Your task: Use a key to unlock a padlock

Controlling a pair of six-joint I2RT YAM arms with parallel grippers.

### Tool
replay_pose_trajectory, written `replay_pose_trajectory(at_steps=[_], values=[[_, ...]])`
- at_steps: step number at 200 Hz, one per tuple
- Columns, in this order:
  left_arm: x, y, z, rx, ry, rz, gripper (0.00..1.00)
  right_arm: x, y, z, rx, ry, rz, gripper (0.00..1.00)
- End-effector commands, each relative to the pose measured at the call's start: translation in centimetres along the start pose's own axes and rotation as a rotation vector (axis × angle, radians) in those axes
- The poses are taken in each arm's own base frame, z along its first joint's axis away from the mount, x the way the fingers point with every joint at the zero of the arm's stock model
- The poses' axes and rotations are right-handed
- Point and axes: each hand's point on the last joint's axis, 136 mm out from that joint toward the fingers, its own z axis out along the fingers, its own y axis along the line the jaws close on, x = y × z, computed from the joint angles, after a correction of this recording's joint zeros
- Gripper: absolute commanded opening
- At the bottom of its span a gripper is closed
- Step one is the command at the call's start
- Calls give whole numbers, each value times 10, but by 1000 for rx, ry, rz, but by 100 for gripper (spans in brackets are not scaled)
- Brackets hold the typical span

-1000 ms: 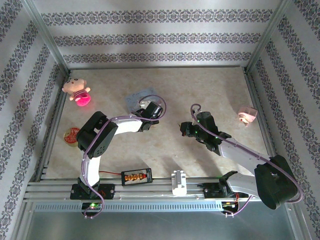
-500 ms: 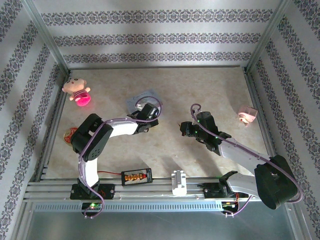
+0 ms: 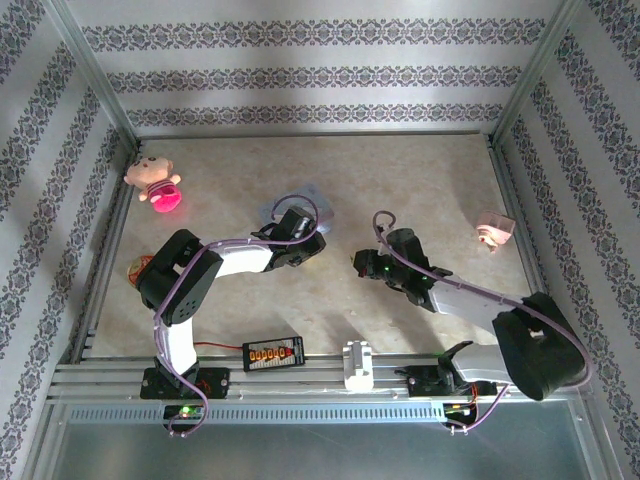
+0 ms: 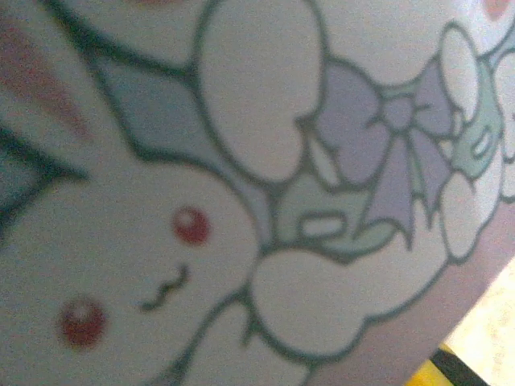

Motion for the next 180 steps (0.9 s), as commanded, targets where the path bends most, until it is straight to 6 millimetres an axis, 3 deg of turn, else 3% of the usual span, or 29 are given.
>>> replay_pose_trajectory(at_steps=[1, 78, 180], values=[[2, -14, -7, 74, 38, -49, 15, -2, 17, 9, -115, -28, 18, 0], [2, -14, -4, 112, 59, -92, 15, 3, 31, 47, -238, -22, 52, 0], [3, -14, -1, 129, 68, -115, 14, 8, 25, 56, -275, -51, 78, 0]])
